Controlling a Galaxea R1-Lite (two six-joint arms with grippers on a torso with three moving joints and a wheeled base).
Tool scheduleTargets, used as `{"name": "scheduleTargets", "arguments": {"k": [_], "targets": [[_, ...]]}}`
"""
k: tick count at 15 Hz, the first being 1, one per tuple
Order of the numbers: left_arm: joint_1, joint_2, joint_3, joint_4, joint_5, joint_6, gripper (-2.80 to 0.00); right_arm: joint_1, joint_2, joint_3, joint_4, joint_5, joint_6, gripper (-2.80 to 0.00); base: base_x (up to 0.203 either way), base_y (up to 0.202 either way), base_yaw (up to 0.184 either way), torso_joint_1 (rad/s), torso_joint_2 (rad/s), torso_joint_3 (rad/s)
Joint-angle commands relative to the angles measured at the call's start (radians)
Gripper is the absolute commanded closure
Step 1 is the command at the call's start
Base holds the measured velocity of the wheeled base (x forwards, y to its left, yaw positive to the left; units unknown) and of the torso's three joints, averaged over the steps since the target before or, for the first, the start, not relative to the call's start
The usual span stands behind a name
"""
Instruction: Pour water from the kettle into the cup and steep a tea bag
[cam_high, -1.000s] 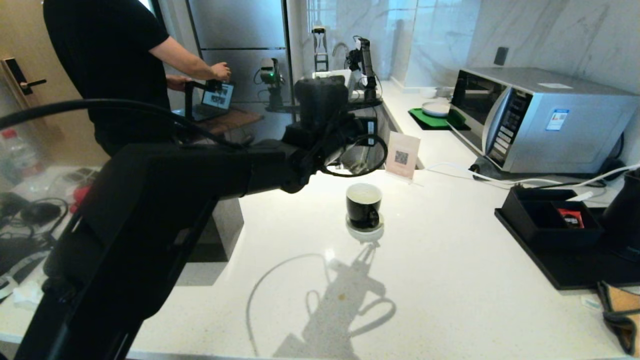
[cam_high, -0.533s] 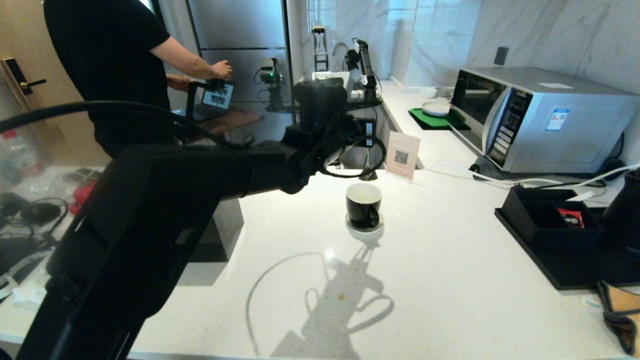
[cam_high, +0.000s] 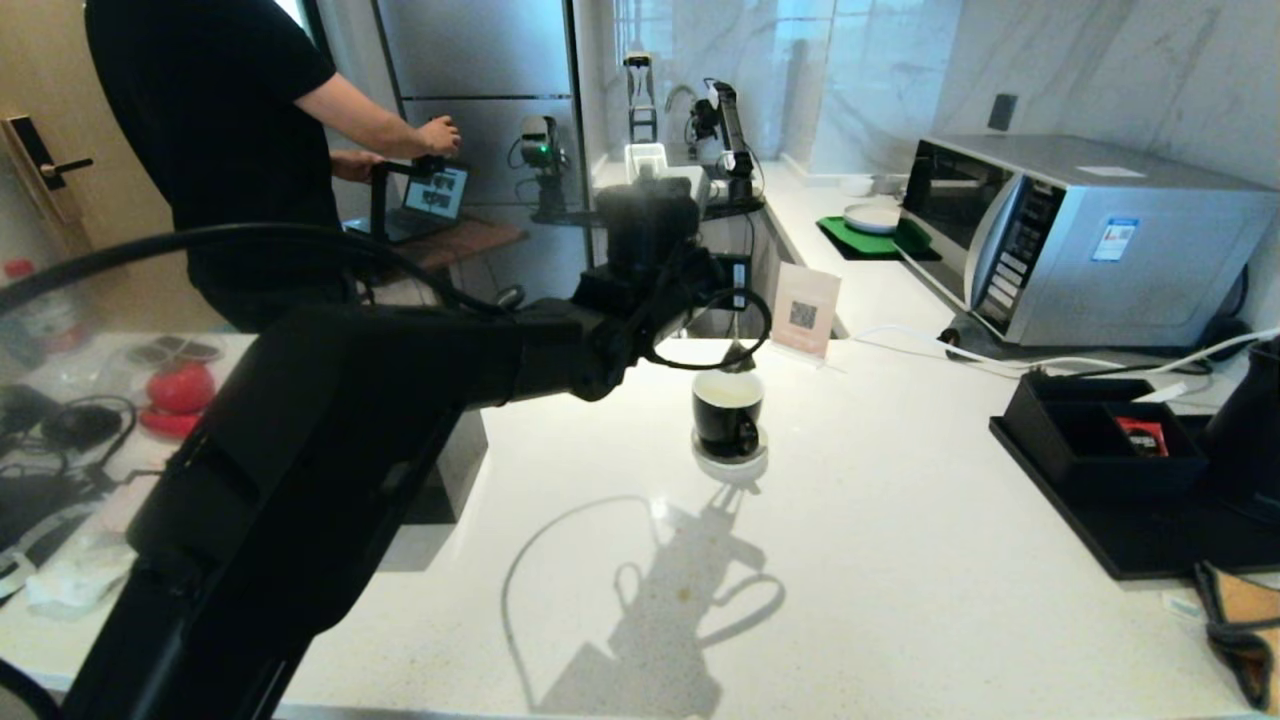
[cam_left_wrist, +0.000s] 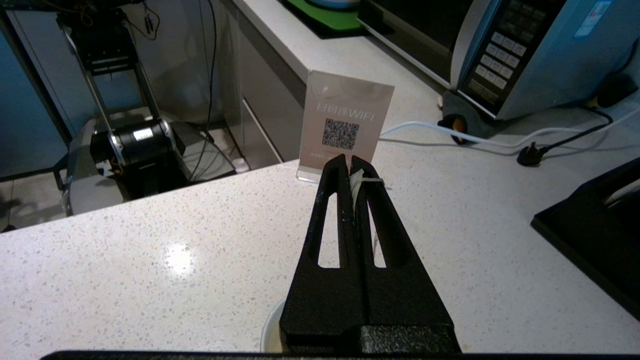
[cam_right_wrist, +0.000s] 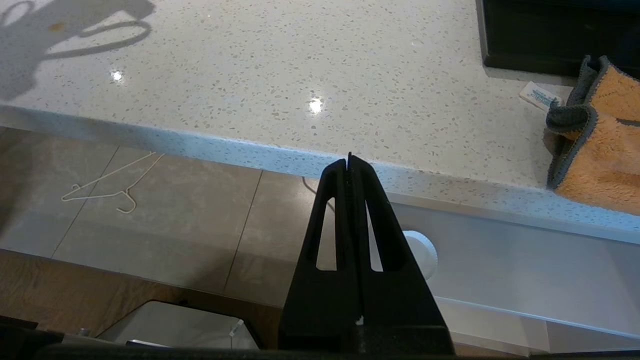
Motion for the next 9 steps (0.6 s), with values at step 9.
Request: {"name": "scheduleTargets", "arguments": {"k": [9], "targets": [[0.008,0.126,0.029,-0.066,0.026,-0.009,0.0,-0.007,0.032,0.0,0.0,0.0,0.0,0.0,0.0,0.0,0.0,0.0,0.0,0.0]]}}
